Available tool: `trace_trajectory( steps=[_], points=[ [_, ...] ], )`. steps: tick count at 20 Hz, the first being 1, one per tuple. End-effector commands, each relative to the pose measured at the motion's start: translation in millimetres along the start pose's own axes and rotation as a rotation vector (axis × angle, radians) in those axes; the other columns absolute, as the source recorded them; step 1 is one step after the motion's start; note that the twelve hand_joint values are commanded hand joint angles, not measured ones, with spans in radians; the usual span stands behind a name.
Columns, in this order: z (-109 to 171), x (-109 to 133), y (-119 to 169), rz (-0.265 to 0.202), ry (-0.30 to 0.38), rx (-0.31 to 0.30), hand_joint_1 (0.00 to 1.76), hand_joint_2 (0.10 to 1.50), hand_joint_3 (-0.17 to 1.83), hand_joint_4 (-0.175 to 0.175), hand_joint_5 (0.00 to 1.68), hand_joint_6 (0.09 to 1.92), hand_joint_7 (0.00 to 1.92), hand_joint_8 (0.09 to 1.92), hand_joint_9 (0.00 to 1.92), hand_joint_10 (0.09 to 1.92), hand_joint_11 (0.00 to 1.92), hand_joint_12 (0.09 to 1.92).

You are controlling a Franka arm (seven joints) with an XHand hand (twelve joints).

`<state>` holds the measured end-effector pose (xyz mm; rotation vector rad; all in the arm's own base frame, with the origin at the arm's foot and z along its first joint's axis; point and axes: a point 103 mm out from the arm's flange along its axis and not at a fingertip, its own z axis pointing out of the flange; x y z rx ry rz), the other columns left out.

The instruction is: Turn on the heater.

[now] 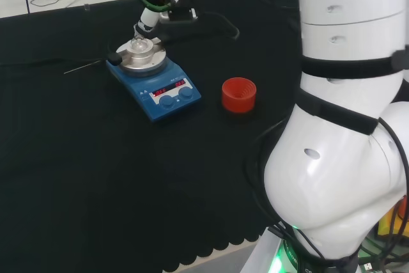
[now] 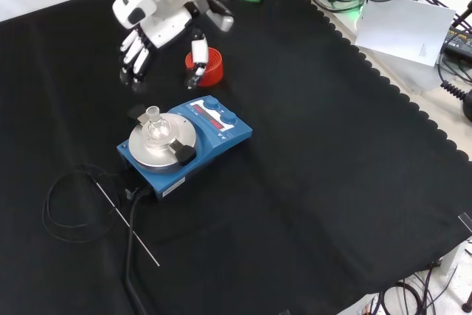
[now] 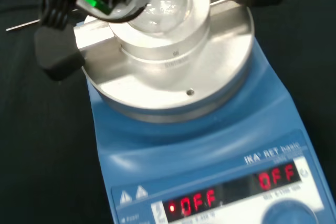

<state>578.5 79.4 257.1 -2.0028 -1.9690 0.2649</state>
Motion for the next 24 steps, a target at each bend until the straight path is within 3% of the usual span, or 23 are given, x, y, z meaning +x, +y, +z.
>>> trace_trajectory(
  steps=[1,9,15,18,21,24],
  points=[
    [-8,-12,-44,0.032,0.015,-0.059,0.87,0.60,0.57,-0.009,0.48,0.40,0.15,0.63,0.40,0.68,0.18,1.38],
    [35,-29,-77,0.060,0.006,-0.001,0.92,0.63,0.62,-0.012,0.53,0.41,0.34,0.66,0.55,0.65,0.24,1.36],
    [60,-33,-90,0.060,-0.041,0.093,1.00,0.64,0.74,-0.027,0.55,0.54,0.89,0.80,1.05,0.61,0.56,1.27],
    [74,-31,-94,0.053,-0.077,0.133,1.05,0.66,0.75,-0.054,0.54,0.58,1.09,0.98,1.25,0.74,0.86,1.12],
    [88,-29,-97,0.043,-0.116,0.165,1.10,0.68,0.73,-0.091,0.54,0.61,1.25,1.23,1.42,1.03,1.22,0.93],
    [98,-27,-98,0.030,-0.181,0.199,1.12,0.70,0.73,-0.101,0.52,0.62,1.35,1.38,1.51,1.24,1.40,0.87]
  ],
)
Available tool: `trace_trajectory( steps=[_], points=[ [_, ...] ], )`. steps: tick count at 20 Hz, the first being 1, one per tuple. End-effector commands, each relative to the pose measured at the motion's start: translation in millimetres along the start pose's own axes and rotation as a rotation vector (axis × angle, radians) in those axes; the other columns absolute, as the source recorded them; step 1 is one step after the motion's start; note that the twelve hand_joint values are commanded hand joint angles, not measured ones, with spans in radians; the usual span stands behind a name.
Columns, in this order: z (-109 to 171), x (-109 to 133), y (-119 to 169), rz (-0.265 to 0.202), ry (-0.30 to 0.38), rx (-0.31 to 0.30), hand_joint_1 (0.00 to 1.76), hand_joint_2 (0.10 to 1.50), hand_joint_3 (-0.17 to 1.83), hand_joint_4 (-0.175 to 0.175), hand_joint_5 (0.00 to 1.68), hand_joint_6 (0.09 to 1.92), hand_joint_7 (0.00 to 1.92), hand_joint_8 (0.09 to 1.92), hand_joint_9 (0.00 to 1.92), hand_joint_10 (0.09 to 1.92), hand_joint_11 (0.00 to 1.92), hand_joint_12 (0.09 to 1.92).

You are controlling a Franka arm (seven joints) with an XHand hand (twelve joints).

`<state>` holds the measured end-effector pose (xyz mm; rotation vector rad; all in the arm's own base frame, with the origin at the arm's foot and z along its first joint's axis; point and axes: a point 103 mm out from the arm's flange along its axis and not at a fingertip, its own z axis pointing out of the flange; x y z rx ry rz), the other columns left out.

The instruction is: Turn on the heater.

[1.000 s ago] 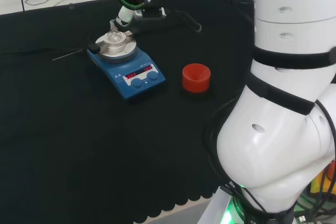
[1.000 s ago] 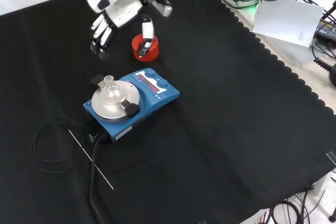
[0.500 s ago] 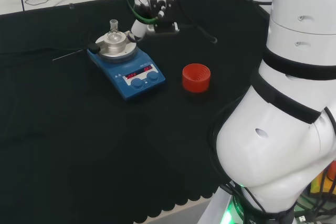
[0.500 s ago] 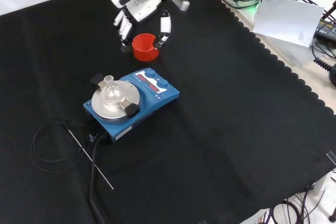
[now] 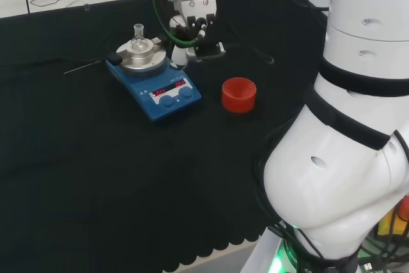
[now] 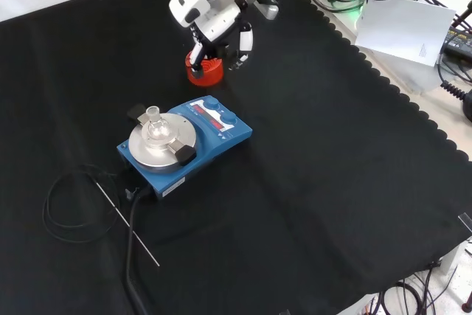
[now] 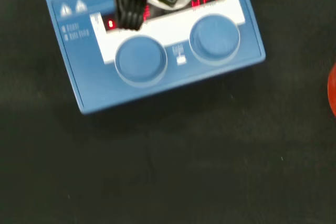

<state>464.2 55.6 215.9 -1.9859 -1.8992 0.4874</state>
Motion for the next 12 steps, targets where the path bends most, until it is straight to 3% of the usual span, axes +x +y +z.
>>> trace_trajectory(
  steps=[1,8,12],
  points=[
    [25,6,-4,-0.017,-0.103,0.069,1.13,0.71,0.73,-0.101,0.51,0.62,1.38,1.41,1.54,1.28,1.44,0.87],
    [49,10,-6,-0.044,-0.120,0.135,1.34,0.75,0.86,-0.057,0.33,0.74,1.48,1.56,1.62,1.44,1.21,1.20],
    [54,11,-9,-0.055,-0.116,0.146,1.37,0.73,0.92,-0.040,0.27,0.70,1.49,1.57,1.63,1.46,1.18,1.26]
  ],
)
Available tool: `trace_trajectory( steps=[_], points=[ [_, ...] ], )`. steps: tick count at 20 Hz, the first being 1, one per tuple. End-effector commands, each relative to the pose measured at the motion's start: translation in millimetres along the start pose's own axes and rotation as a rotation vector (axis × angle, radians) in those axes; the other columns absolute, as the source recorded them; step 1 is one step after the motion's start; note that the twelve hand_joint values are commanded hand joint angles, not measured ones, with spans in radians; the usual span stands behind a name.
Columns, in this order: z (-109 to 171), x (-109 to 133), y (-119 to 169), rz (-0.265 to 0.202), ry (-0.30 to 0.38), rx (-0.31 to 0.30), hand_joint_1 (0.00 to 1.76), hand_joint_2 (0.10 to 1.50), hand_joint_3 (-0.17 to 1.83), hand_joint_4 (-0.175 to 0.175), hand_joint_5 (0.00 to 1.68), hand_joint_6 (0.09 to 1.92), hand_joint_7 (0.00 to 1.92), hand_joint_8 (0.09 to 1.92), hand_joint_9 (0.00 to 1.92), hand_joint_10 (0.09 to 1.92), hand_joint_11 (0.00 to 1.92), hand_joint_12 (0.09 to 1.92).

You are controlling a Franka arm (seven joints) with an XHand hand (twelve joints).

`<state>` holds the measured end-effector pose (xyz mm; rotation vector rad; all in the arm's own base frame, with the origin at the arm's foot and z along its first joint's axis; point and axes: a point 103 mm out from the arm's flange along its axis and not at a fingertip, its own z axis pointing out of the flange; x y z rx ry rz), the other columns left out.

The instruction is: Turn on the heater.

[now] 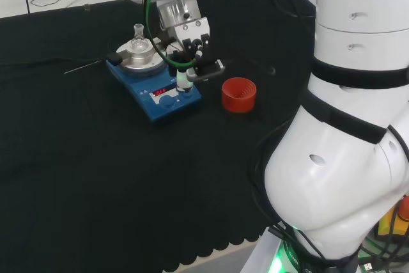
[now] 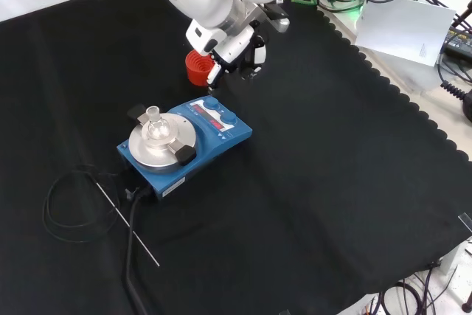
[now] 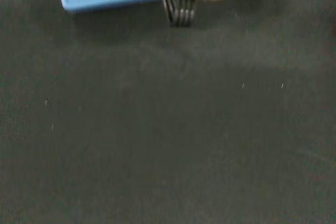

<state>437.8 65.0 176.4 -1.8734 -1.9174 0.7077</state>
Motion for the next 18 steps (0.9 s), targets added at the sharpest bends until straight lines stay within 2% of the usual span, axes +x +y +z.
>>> trace_trajectory(
  steps=[1,10,18],
  points=[
    [8,5,-4,-0.023,-0.003,0.022,1.37,0.73,0.93,-0.038,0.26,0.69,1.49,1.58,1.63,1.46,1.18,1.27],
    [18,11,-9,-0.056,0.012,0.049,1.39,0.70,0.98,-0.017,0.25,0.40,1.50,1.59,1.63,1.48,1.17,1.30],
    [24,13,-6,-0.064,-0.006,0.080,1.39,0.70,0.99,-0.011,0.29,0.25,1.50,1.59,1.63,1.48,1.17,1.31]
  ],
)
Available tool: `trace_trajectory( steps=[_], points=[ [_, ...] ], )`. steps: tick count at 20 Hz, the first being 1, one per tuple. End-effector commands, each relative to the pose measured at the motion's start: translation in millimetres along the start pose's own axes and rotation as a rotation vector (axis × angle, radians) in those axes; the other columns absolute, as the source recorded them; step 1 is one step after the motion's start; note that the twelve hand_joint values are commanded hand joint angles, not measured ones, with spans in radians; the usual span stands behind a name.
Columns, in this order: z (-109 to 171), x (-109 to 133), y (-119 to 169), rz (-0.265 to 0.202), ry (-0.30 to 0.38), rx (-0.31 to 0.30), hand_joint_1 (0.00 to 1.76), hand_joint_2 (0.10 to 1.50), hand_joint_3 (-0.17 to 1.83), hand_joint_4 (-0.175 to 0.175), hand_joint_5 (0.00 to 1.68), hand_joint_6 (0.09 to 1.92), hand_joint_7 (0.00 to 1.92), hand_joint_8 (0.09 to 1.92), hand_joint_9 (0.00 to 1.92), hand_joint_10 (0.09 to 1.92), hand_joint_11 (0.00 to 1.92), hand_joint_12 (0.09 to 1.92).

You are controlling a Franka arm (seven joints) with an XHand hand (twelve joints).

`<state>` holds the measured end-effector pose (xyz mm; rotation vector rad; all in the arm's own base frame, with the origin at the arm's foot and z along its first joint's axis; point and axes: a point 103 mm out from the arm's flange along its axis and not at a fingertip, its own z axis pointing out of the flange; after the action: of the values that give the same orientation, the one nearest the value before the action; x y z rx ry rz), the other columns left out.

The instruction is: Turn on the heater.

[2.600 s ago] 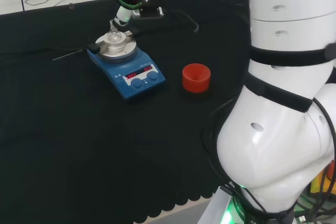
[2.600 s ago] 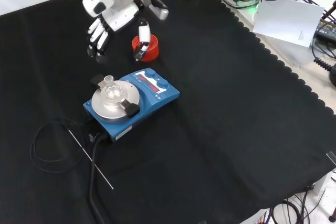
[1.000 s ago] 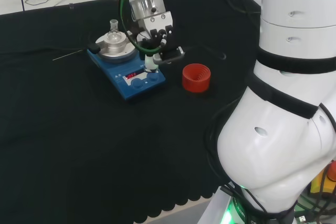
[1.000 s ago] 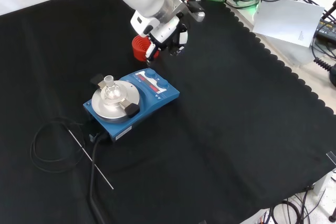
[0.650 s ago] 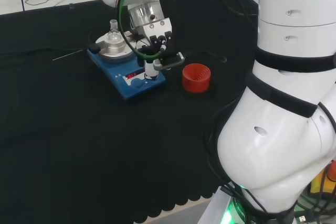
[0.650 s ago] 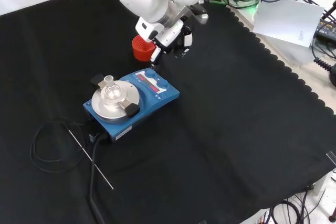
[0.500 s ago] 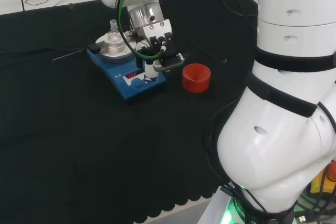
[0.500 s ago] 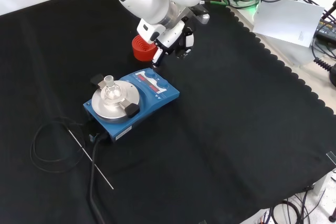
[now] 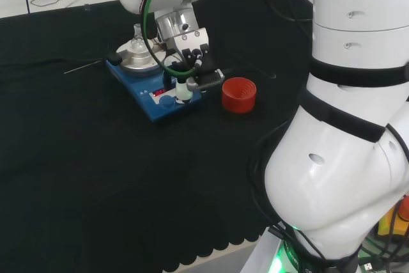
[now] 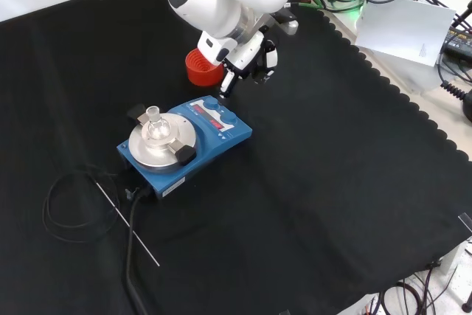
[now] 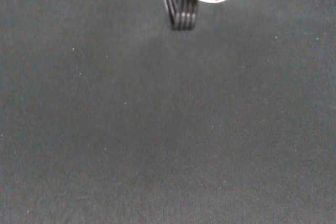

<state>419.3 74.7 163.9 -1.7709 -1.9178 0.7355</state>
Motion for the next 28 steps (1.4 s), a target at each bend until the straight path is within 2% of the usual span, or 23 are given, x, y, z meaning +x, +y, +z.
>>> trace_trajectory(
  steps=[1,14,28],
  points=[
    [6,1,4,-0.004,-0.012,0.023,1.39,0.70,0.99,-0.010,0.30,0.24,1.50,1.59,1.63,1.48,1.17,1.31],
    [12,5,14,-0.010,-0.033,0.066,1.39,0.70,1.00,-0.010,0.33,0.24,1.50,1.59,1.63,1.48,1.17,1.31],
    [12,7,17,-0.008,-0.041,0.076,1.39,0.69,1.01,-0.011,0.36,0.25,1.51,1.59,1.63,1.48,1.17,1.32]
  ],
)
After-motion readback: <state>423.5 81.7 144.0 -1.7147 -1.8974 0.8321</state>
